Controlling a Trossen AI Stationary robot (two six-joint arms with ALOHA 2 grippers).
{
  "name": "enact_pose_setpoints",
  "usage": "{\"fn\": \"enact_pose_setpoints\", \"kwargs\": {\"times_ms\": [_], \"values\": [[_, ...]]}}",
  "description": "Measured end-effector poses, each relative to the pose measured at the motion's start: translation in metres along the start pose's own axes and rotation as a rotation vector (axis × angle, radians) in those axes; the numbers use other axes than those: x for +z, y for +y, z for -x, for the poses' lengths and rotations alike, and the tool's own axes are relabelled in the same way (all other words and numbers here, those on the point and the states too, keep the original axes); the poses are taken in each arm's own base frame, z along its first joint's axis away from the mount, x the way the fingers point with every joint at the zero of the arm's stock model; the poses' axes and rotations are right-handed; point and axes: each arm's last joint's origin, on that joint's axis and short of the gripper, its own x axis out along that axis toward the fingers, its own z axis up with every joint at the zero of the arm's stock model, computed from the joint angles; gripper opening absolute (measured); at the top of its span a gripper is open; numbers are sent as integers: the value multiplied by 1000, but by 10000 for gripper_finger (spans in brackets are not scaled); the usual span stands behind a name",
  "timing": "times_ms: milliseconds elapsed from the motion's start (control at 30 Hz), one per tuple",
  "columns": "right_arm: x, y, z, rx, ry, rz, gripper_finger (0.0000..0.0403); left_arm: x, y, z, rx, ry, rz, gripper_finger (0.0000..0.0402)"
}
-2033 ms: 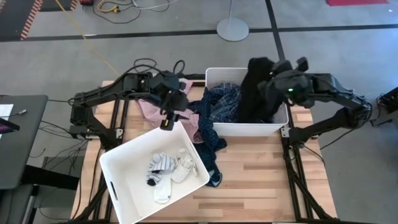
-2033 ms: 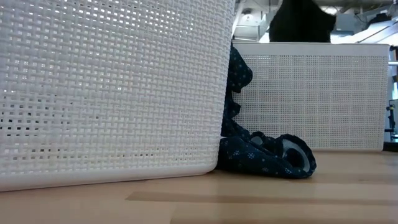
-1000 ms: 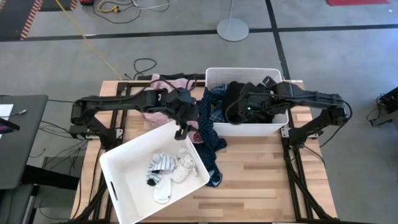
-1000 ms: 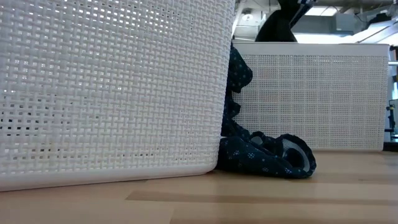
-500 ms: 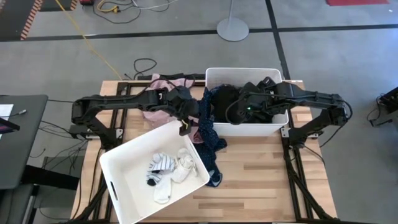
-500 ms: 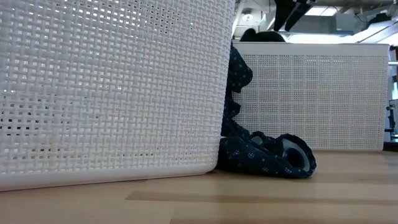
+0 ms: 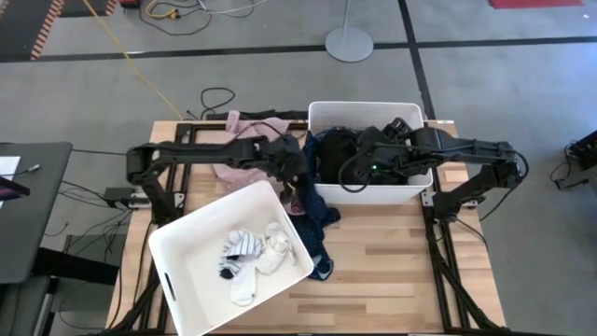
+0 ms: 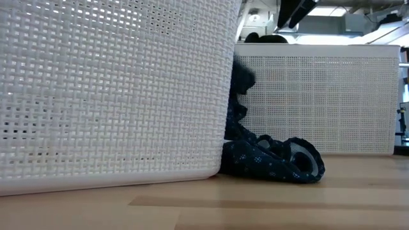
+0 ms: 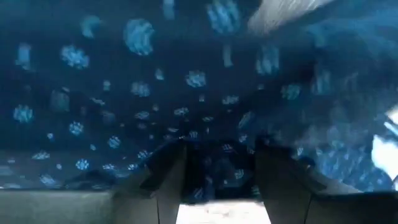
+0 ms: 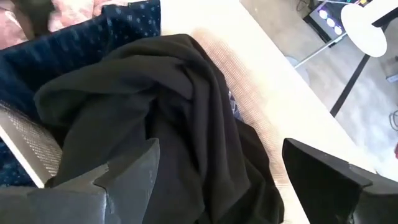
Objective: Sort clothes
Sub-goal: Put the blue long sleeve polo into the top laundry bin
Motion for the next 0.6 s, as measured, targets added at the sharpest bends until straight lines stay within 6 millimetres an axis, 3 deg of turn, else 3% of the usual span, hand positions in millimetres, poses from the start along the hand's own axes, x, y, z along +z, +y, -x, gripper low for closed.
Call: {"fn": "enact_pose_setpoints", "kwargs": {"times_ms": [133,333,600], "values": [[-1,3,3,11,-8,7,356,2,2,-5,8,22,-46,144],[-3,7,6,23,-17,15,356,0,-1,-3,-5,74,-155,15],[-2,9,5,10,-22,21,351,1,-8,20,-9,85,-200,3]]}}
